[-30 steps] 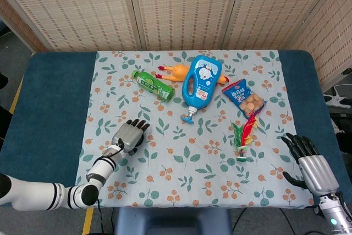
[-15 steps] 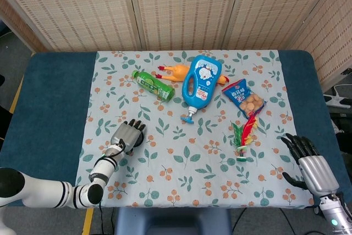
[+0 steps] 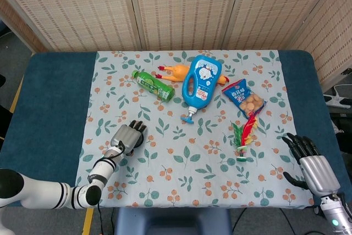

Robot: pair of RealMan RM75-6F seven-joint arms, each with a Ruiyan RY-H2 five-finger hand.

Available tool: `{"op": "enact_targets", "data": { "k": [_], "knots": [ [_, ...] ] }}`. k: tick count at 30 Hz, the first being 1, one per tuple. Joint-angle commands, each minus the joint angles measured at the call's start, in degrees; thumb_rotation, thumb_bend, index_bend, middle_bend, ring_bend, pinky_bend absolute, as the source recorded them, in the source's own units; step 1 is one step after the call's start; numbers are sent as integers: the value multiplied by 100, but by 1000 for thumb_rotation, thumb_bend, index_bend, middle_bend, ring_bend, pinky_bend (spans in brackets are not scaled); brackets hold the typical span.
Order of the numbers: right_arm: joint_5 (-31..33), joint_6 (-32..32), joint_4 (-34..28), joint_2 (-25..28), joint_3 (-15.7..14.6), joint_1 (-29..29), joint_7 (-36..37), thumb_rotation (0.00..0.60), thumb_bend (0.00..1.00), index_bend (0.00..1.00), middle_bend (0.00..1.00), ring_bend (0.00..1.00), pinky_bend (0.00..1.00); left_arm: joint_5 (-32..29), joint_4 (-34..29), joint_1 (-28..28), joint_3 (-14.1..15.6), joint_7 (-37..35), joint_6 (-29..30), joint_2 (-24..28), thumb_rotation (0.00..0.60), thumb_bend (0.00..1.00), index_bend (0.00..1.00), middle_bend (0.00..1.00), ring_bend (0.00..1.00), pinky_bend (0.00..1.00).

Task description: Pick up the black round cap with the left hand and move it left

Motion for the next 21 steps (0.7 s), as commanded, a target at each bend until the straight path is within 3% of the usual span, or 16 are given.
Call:
{"op": "enact_targets", "data": {
  "k": [1, 11, 21],
  "knots": [
    [-2, -16, 0, -3, -5, 6, -6, 600, 159, 0, 0, 0, 0, 68, -59, -4, -10, -80, -91, 99, 600, 334, 0, 0, 57, 405],
    [10, -15, -20, -2, -8, -4, -50, 600, 158, 0, 0, 0, 0, 407, -149, 0, -250, -637, -346, 433, 600, 334, 0, 0, 0, 302],
    [26, -6, -41, -8, -4, -14, -97, 600, 159, 0, 0, 0, 0, -114, 198, -341, -132, -820, -1062, 384, 600, 334, 0, 0, 0, 276]
  ]
}}
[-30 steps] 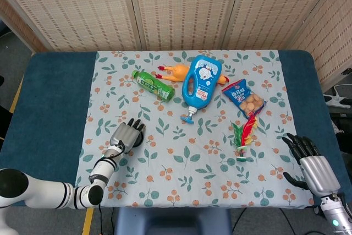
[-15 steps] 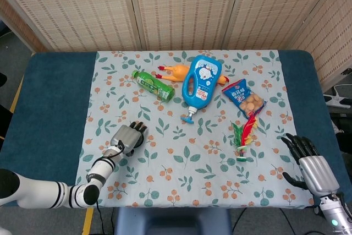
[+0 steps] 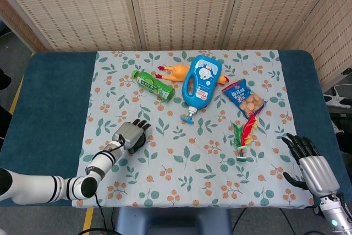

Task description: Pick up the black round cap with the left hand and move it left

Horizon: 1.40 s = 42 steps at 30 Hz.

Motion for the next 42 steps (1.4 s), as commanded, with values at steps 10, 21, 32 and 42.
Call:
{"op": "enact_targets", "data": {
  "k": [10, 21, 32, 42],
  "knots": [
    [19, -7, -4, 19, 2, -4, 15, 600, 158, 0, 0, 0, 0, -724, 169, -579, 478, 563, 296, -297, 600, 341, 0, 0, 0, 187],
    [-16, -18, -15, 36, -18, -1, 55, 600, 158, 0, 0, 0, 0, -1029, 218, -789, 787, 991, 537, -491, 600, 341, 21, 102, 38, 355],
    [-5, 11, -30, 49, -8, -16, 63, 600, 158, 0, 0, 0, 0, -207, 78, -467, 889, 716, 693, -467, 600, 358, 264, 324, 272, 623],
    [-39, 49, -37, 81, -20, -34, 122, 600, 158, 0, 0, 0, 0, 476, 347, -168, 902, 467, 751, -607, 600, 445, 503, 555, 504, 791]
  ]
}}
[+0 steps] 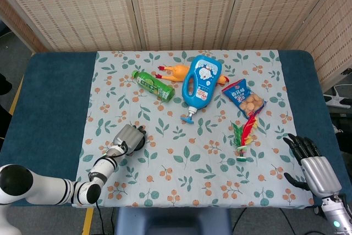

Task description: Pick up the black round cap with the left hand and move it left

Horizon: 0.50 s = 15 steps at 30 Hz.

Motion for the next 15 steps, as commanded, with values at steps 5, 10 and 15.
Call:
{"op": "enact_targets", "data": {
  "k": [5, 10, 15],
  "knots": [
    [-7, 3, 12, 14, 3, 2, 53, 600, 158, 0, 0, 0, 0, 525, 31, 273, -15, -125, 316, -30, 600, 476, 609, 648, 583, 866],
    [-23, 32, 14, 24, 3, -9, 82, 600, 159, 0, 0, 0, 0, 731, 75, 421, -62, -193, 363, -36, 600, 524, 673, 708, 640, 922],
    [-31, 34, 11, 24, 1, -10, 93, 600, 158, 0, 0, 0, 0, 834, -17, 474, -169, -228, 362, 82, 600, 553, 725, 758, 686, 963]
  ]
}}
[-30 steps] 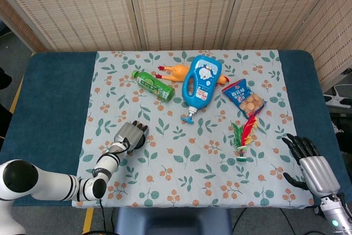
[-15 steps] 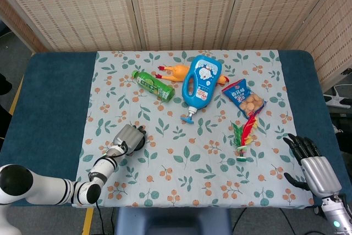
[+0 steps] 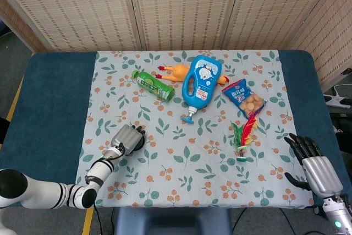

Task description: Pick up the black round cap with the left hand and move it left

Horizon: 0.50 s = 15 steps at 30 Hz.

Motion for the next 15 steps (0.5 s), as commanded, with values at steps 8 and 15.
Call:
{"op": "enact_targets", "data": {
  "k": [8, 15],
  "knots": [
    [-4, 7, -1, 0, 4, -2, 1, 600, 159, 0, 0, 0, 0, 44, -194, 103, -142, 28, 17, 187, 600, 644, 805, 832, 751, 1000],
    [-25, 3, -2, 3, -8, -3, 6, 600, 159, 0, 0, 0, 0, 153, -223, 204, -138, 14, -19, 224, 600, 682, 817, 857, 773, 1000]
  ]
}}
